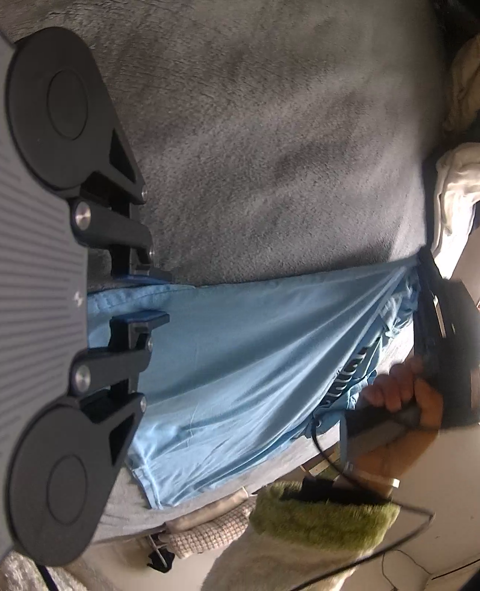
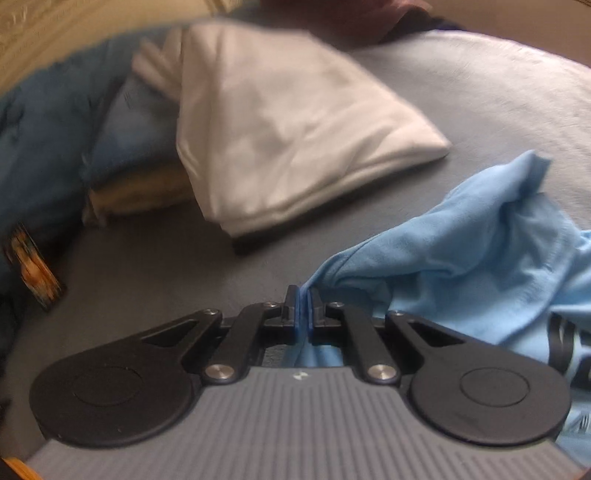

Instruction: Fold clothes

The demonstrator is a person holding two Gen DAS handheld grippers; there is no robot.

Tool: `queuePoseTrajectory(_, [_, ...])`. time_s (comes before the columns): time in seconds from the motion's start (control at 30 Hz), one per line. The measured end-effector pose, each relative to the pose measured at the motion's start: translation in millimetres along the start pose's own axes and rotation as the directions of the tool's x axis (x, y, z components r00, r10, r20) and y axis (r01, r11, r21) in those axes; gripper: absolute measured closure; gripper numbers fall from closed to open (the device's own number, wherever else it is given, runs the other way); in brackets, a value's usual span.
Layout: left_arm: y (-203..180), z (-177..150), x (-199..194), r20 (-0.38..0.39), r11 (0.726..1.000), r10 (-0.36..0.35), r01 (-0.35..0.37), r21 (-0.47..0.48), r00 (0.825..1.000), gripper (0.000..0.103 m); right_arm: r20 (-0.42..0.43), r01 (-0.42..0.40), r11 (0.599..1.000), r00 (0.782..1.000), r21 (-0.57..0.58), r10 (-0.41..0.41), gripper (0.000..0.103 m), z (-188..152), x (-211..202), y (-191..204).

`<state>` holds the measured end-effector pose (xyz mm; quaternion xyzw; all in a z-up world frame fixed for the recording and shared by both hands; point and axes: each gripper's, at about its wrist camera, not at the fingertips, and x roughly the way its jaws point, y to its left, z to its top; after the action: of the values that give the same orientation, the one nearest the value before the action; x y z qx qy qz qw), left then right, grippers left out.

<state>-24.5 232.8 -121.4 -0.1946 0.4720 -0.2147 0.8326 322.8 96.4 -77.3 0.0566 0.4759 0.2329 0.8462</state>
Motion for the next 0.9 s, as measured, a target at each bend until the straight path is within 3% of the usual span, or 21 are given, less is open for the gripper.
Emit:
queuePoseTrajectory(0.17, [5,3,3,-0.016,0.999,-0.028,0.027,-0.039,0.999,0.087,-0.049,0.036,0.999,0.998,-0.040,-0.038,0.100,-7,38,-1])
queuePoseTrajectory(0.37, [12,8,6,-0.034,0.994,-0.062,0.059,-0.087,0.997,0.076,-0.053,-0.011,0.999,0.998,0.035,0.013,0.100,-6,32,-12])
queuePoseTrajectory(0.53, [8,5,5,-0.045,0.996,-0.024,0.021,-0.081,0.999,0.100,-0.052,0.006,1.000,0.999,0.027,-0.004,0.099,-6,32,-9])
queuePoseTrajectory(0.67, [8,1,-9,-0.043,0.994,-0.015,0.011,-0.109,0.999,0.101,-0.050,0.012,1.000,0.999,0.021,-0.011,0.099,-8,30,-8])
queuePoseTrajectory(0.9, [7,2,-20,-0.070,0.996,0.041,-0.046,-0.076,0.997,0.101,-0.041,0.021,0.999,0.999,0.031,-0.020,0.099,-9,34,-6])
